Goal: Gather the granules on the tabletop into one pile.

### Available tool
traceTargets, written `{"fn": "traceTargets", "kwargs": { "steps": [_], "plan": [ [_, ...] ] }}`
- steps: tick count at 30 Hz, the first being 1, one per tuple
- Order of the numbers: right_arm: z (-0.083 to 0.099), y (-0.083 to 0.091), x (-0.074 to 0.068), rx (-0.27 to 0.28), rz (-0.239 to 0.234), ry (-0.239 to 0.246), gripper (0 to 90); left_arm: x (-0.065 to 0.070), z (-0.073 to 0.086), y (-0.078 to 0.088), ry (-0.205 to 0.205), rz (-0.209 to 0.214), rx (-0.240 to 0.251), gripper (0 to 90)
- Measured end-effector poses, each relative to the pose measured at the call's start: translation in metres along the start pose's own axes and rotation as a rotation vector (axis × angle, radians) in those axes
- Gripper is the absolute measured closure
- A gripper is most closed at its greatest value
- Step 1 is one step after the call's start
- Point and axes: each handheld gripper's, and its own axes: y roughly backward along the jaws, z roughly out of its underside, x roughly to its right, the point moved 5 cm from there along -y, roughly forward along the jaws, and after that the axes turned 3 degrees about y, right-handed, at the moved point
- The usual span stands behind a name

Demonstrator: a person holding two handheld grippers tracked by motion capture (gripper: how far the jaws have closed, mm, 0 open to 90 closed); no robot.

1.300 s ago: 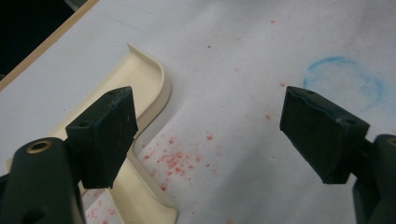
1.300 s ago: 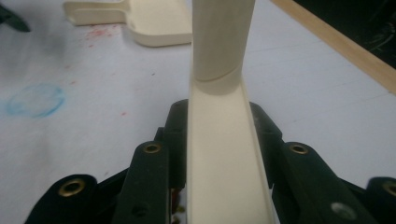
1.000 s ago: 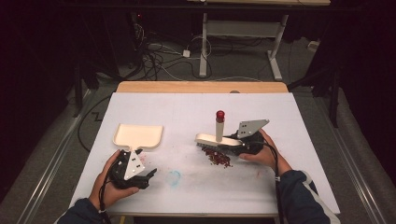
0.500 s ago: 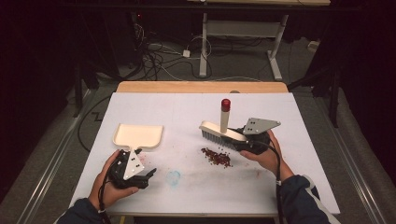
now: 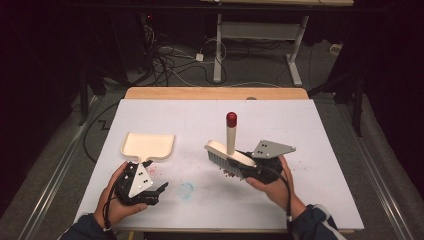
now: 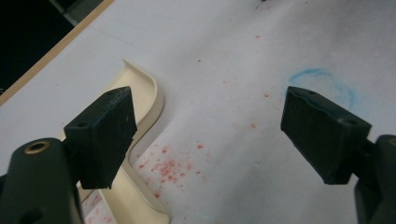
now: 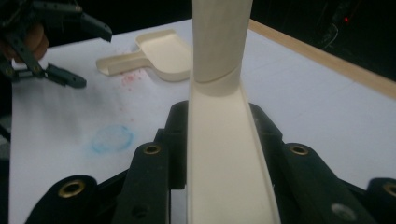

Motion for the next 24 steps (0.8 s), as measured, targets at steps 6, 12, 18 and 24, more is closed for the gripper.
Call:
{"fn": "traceTargets", "kwargs": {
  "steps": [6,12,18,24],
  "plan": [
    [0.011,-0.038,-0.032,-0.009,0.088,-0.114,67.2,0.001,-0.001,-0.002,-0.012,-0.004,-0.013,17.1],
    [0.025,-0.052,-0.024,-0.019,0.196,-0.183,67.3,0.003,0.000,-0.004,-0.020,0.001,-0.025,17.1],
    [0.030,-0.042,-0.014,-0.043,0.227,-0.156,67.3,0.003,0.000,-0.004,-0.019,0.006,-0.026,17.1],
    [0.034,-0.021,0.001,-0.043,0.269,-0.189,67.3,0.006,0.000,-0.005,-0.025,0.009,-0.037,17.1]
  ]
}}
